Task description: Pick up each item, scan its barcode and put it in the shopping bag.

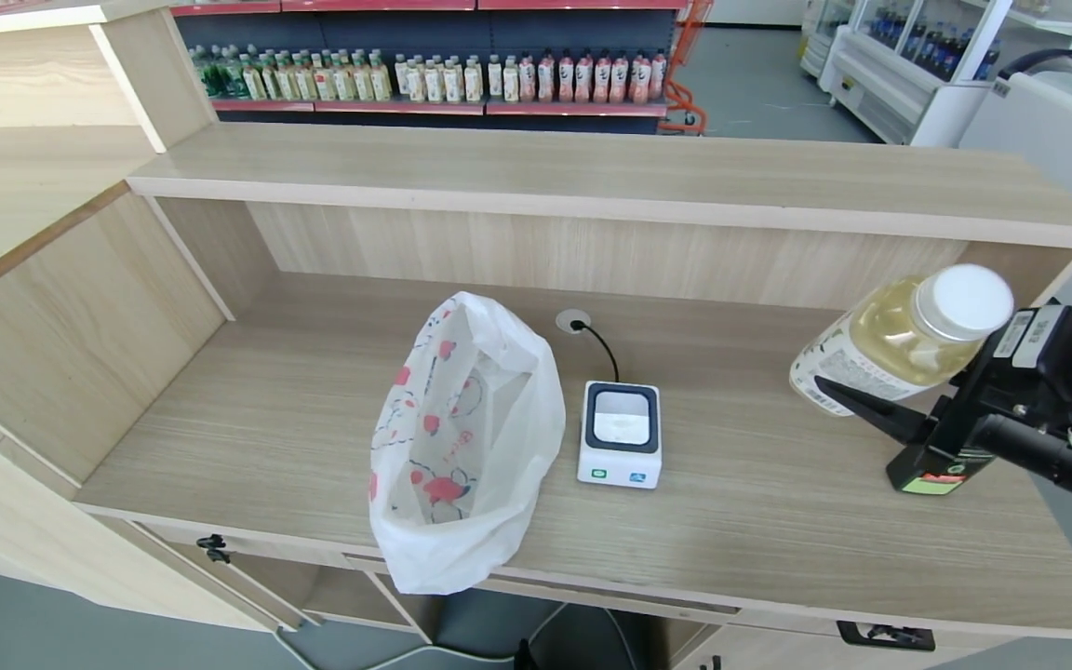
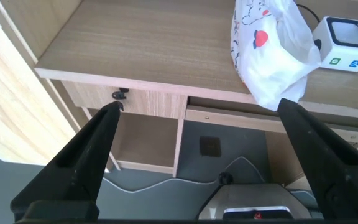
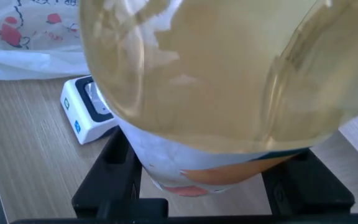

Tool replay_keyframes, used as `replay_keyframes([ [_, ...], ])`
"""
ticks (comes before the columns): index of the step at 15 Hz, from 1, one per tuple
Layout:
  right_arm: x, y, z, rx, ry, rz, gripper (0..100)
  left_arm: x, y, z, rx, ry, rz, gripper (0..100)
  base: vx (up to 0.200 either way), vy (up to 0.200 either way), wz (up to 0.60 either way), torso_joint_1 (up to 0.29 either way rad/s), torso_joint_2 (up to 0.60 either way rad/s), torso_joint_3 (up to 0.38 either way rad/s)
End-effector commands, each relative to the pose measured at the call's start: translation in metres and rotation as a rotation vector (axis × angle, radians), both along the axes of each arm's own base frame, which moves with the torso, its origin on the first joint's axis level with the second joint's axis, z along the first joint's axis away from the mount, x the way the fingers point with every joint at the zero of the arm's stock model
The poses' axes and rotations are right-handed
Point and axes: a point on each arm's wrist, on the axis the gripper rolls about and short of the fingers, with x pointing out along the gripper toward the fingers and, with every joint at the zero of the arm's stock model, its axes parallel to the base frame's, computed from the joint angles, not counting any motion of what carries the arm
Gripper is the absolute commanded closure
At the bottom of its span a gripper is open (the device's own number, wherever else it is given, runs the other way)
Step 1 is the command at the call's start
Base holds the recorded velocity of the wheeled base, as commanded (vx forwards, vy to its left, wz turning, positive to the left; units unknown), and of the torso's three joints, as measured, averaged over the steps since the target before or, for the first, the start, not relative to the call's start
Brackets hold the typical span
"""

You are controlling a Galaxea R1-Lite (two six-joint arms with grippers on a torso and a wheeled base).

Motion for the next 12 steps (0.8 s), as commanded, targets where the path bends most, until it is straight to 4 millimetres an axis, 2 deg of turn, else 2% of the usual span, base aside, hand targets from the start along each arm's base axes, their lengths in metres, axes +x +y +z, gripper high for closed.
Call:
replay_keyframes([
  [1, 0.003, 0.0, -0.004, -0.009, 0.009, -0.001, 100, 0.0, 0.0, 0.0, -0.001, 0.001, -0.001, 0, 0.0, 0.2, 0.0, -0.002, 0.0, 0.022],
  [5, 0.017, 0.001, -0.006, -0.042, -0.033, 0.002, 100, 0.0, 0.0, 0.0, -0.005, 0.002, -0.001, 0, 0.0, 0.2, 0.0, 0.005, 0.0, 0.004],
  [7, 0.032, 0.002, -0.006, -0.047, -0.076, 0.002, 100, 0.0, 0.0, 0.0, -0.007, 0.003, -0.001, 0, 0.0, 0.2, 0.0, 0.005, 0.0, 0.005],
  [12, 0.06, 0.004, -0.012, -0.082, -0.153, 0.011, 100, 0.0, 0.0, 0.0, -0.007, 0.002, 0.004, 0, 0.0, 0.0, 0.0, 0.0, 0.0, 0.0],
])
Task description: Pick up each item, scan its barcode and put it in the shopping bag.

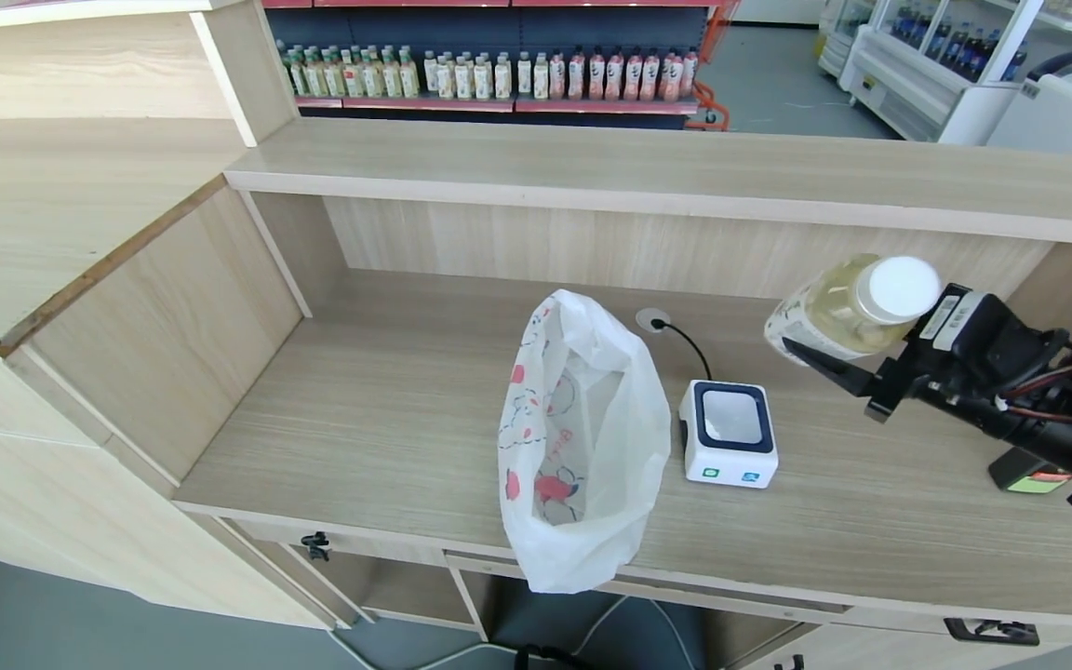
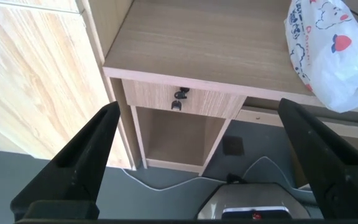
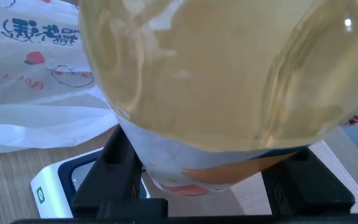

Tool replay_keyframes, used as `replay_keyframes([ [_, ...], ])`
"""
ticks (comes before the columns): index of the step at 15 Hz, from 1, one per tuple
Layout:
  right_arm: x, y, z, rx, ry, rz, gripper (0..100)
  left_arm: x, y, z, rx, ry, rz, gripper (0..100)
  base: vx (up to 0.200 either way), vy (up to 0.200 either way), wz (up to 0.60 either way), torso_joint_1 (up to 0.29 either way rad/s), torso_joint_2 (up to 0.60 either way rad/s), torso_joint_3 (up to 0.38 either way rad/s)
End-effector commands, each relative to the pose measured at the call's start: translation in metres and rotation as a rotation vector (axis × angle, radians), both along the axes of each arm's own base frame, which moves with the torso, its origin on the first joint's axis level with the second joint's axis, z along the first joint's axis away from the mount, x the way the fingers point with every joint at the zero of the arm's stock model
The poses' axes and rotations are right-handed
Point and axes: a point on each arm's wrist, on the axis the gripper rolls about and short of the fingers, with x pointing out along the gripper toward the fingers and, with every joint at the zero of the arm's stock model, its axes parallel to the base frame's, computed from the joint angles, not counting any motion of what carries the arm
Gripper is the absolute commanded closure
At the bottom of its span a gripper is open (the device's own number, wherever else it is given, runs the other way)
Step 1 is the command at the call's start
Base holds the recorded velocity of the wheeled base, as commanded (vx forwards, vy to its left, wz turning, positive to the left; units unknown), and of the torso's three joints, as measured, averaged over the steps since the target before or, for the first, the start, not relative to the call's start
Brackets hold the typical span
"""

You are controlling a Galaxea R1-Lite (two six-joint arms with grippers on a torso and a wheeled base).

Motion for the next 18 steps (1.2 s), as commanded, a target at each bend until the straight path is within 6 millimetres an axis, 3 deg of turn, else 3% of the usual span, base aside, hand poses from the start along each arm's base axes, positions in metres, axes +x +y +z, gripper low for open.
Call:
replay_keyframes([
  [1, 0.014, 0.002, -0.014, -0.018, 0.033, 0.003, 100, 0.0, 0.0, 0.0, 0.0, 0.0, 0.0, 0, 0.0, 0.0, 0.0, 0.0, 0.0, 0.0],
  [7, 0.028, 0.008, -0.033, -0.102, 0.023, 0.008, 100, 0.0, 0.0, 0.0, 0.0, 0.0, 0.0, 0, 0.0, 0.0, 0.0, 0.0, 0.0, 0.0],
  [14, 0.072, 0.021, -0.063, -0.166, -0.138, 0.064, 100, 0.0, 0.0, 0.0, 0.0, 0.0, 0.0, 0, 0.0, 0.0, 0.0, 0.0, 0.0, 0.0],
  [18, 0.079, 0.022, -0.07, -0.203, -0.188, 0.138, 100, 0.0, 0.0, 0.0, 0.0, 0.0, 0.0, 0, 0.0, 0.0, 0.0, 0.0, 0.0, 0.0],
])
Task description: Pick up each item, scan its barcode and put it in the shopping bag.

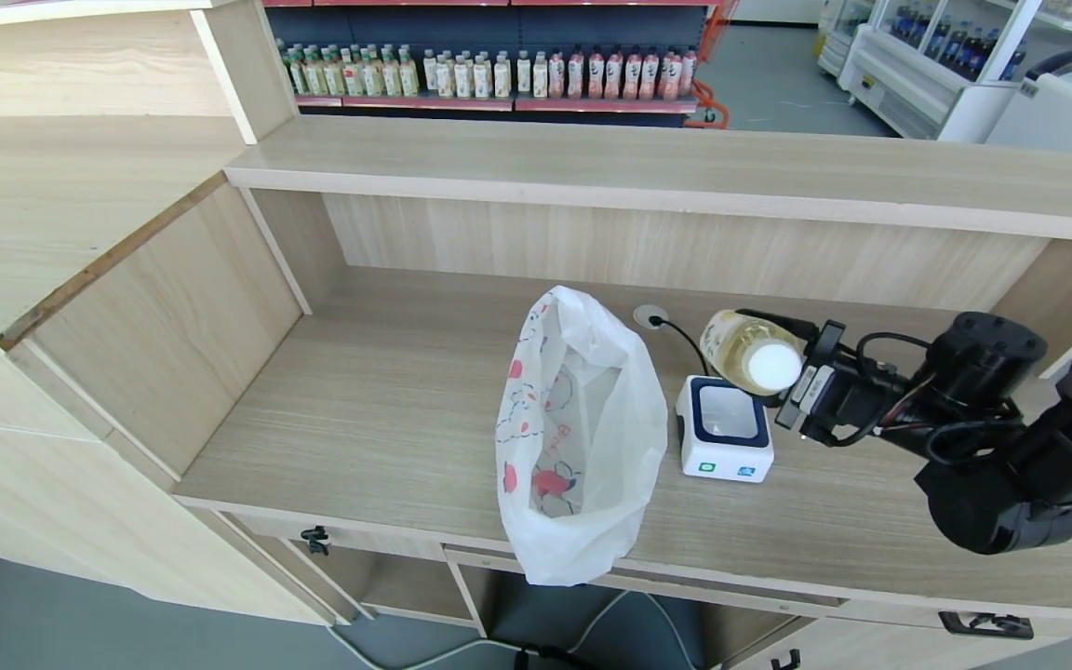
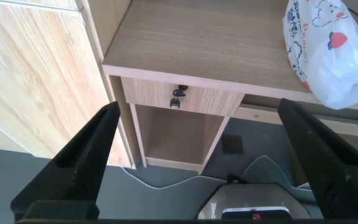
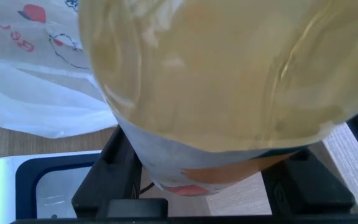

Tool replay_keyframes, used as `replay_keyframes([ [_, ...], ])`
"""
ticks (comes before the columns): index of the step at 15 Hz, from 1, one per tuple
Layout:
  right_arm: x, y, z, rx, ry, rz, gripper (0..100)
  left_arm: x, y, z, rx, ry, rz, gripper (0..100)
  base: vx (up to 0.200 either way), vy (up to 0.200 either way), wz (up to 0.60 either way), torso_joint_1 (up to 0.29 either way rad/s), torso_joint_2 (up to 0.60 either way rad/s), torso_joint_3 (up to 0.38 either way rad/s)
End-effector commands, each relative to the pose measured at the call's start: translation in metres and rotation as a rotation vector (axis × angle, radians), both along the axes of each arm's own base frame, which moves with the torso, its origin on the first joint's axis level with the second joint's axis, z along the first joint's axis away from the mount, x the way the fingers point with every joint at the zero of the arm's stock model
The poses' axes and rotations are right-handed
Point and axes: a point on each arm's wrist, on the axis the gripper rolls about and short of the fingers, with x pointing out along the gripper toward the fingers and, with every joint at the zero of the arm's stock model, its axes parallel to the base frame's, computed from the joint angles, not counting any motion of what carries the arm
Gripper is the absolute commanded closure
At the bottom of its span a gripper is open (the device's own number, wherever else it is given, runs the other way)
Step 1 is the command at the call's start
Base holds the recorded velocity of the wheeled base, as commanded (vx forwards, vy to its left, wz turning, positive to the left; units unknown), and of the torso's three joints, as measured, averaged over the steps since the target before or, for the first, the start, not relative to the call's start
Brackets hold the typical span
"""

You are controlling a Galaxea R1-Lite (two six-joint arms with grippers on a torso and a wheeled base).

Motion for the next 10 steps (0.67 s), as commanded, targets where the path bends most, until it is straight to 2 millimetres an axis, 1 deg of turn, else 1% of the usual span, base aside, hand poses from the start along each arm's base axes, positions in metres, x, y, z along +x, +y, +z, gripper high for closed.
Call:
replay_keyframes([
  [1, 0.005, 0.001, -0.011, -0.018, 0.011, 0.008, 100, 0.0, 0.0, 0.0, 0.0, 0.0, 0.0, 0, 0.0, 0.0, 0.0, 0.0, 0.0, 0.0],
  [6, 0.011, 0.001, -0.025, -0.1, -0.052, 0.031, 100, 0.0, 0.0, 0.0, 0.0, 0.0, 0.0, 0, 0.0, 0.0, 0.0, 0.0, 0.0, 0.0],
  [8, 0.018, 0.003, -0.026, -0.123, -0.099, 0.033, 100, 0.0, 0.0, 0.0, 0.0, 0.0, 0.0, 0, 0.0, 0.0, 0.0, 0.0, 0.0, 0.0],
  [10, 0.023, 0.003, -0.031, -0.127, -0.103, 0.034, 100, 0.0, 0.0, 0.0, 0.0, 0.0, 0.0, 0, 0.0, 0.0, 0.0, 0.0, 0.0, 0.0],
])
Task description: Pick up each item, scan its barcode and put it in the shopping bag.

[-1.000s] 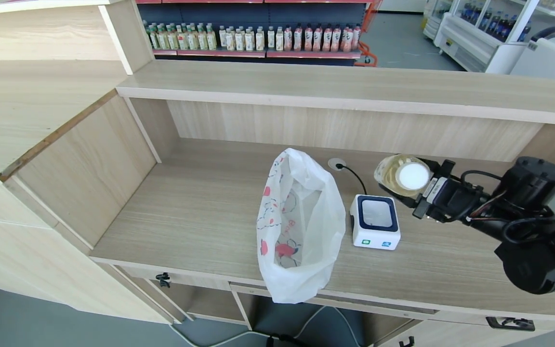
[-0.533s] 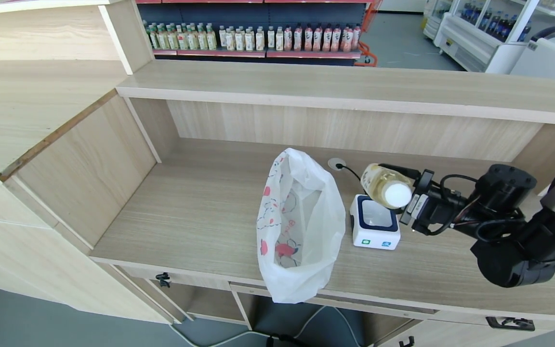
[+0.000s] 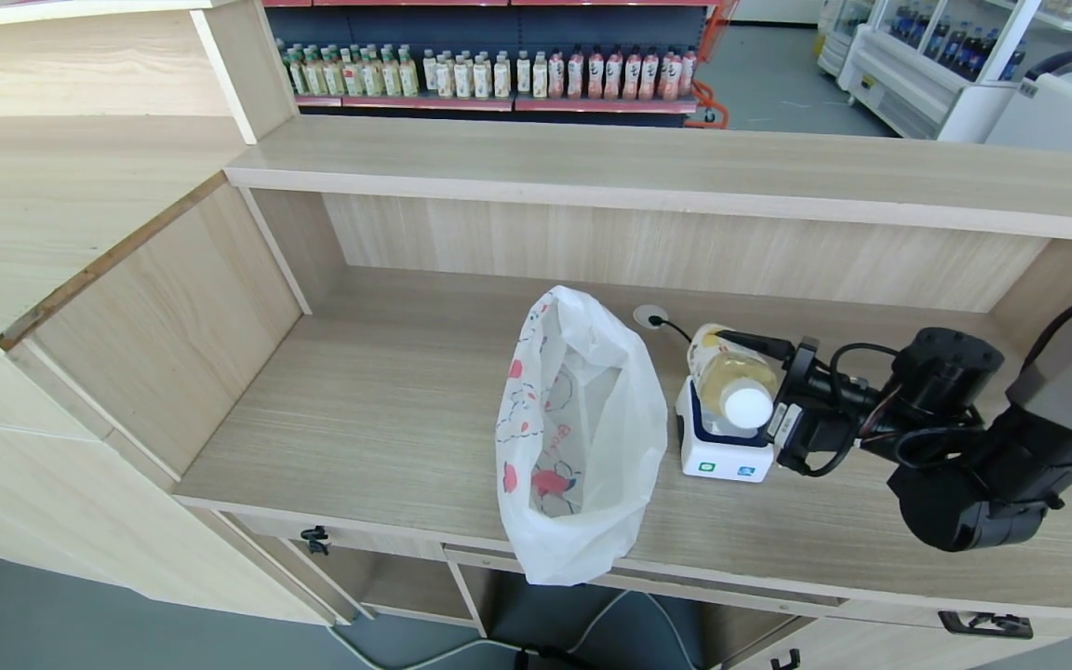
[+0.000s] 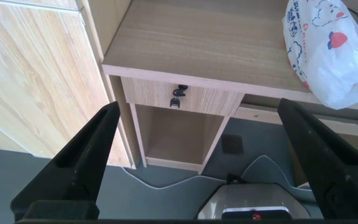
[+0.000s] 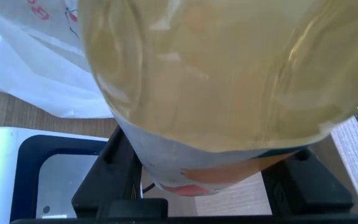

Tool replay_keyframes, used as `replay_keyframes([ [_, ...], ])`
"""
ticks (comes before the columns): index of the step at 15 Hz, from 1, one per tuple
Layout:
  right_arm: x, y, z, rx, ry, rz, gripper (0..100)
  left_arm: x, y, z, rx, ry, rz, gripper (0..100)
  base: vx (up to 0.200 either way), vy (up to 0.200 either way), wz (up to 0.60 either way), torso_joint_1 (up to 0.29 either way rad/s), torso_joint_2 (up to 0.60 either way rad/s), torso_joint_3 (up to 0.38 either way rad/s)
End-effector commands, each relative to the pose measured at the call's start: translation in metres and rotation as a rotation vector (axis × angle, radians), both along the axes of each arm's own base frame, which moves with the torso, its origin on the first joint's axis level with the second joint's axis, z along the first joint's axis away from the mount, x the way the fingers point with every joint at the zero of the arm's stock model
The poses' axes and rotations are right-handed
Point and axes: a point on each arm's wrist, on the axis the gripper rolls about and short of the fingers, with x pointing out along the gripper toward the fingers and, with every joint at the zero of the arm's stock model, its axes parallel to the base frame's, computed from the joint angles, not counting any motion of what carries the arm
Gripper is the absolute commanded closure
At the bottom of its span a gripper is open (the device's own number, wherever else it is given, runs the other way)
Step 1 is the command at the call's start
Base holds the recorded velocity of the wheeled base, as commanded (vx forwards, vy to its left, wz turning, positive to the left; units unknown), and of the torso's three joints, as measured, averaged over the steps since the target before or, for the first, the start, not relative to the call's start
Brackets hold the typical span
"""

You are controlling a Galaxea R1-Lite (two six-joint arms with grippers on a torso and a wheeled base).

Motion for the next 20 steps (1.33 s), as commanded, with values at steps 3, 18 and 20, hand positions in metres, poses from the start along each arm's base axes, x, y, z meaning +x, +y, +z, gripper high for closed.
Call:
replay_keyframes([
  [3, 0.01, 0.003, -0.011, -0.009, -0.004, 0.003, 100, 0.0, 0.0, 0.0, -0.001, 0.0, 0.0, 0, 0.0, 0.0, 0.0, 0.0, 0.0, 0.0],
  [18, 0.013, 0.008, -0.015, 0.018, 0.02, 0.02, 100, 0.0, 0.0, 0.0, -0.001, 0.0, 0.0, 0, 0.0, 0.0, 0.0, 0.0, 0.0, 0.0],
  [20, 0.004, 0.007, -0.001, 0.072, 0.073, 0.029, 100, 0.0, 0.0, 0.0, -0.001, 0.0, 0.0, 0, 0.0, 0.0, 0.0, 0.0, 0.0, 0.0],
])
